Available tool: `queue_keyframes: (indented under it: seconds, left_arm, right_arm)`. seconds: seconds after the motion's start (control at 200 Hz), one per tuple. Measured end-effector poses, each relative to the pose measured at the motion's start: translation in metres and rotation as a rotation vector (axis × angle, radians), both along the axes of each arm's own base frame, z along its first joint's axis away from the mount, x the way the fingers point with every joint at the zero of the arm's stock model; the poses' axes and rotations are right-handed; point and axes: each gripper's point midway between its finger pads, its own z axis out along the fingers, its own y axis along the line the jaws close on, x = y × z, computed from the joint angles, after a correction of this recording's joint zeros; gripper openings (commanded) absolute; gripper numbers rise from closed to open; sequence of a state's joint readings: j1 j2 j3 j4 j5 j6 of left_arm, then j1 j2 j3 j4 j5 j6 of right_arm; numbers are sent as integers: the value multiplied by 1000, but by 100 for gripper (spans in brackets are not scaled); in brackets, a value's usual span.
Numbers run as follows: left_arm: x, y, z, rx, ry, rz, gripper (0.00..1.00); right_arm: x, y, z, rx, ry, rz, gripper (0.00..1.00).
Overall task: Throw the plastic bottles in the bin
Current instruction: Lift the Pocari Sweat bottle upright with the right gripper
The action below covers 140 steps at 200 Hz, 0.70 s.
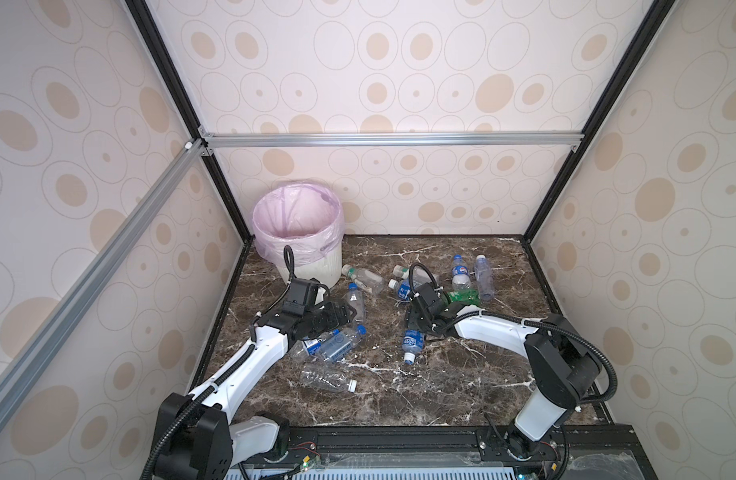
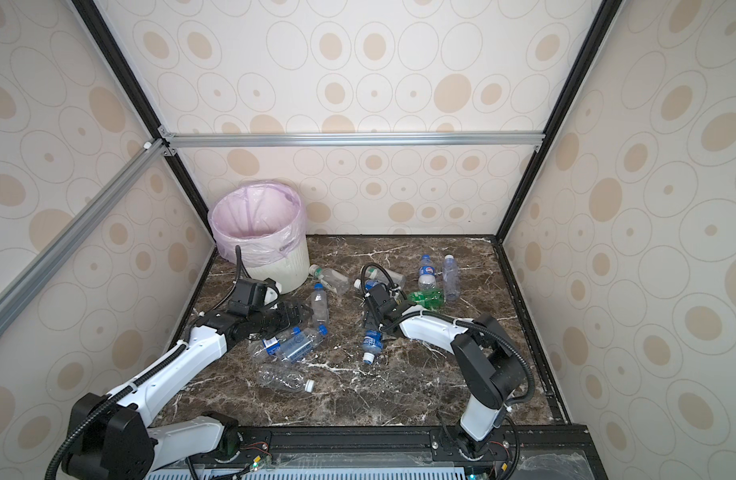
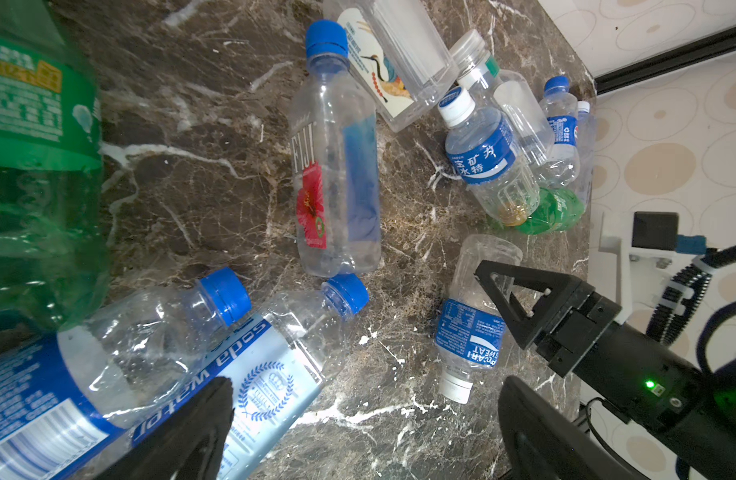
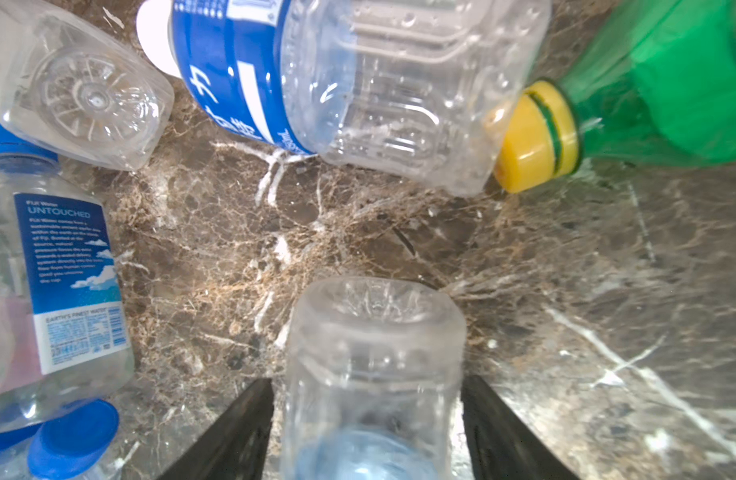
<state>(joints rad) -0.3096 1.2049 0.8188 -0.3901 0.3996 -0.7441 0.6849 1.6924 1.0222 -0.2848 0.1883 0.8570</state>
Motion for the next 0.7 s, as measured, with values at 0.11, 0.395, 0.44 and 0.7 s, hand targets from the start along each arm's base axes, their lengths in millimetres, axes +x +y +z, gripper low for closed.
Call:
queue_keyframes:
  seconds: [0.11,0.395,0.44,0.7]
  left_arm:
    - [2,-3,3,-13,-12,-8,99]
    - [4,-8,1,-26,-12,-24,99]
    - [5,-9,1,-28,-14,-26,99]
    - [7,-14,6,-53,-31,-38,99]
  right_arm:
    - [-4,-3,4,-19,4,31,85]
    - [-24,-3,20,-8,-12,90,90]
    - [-29,-2,18,-20,-5,106,90]
    - [-56,11,4,-80,29,200,87]
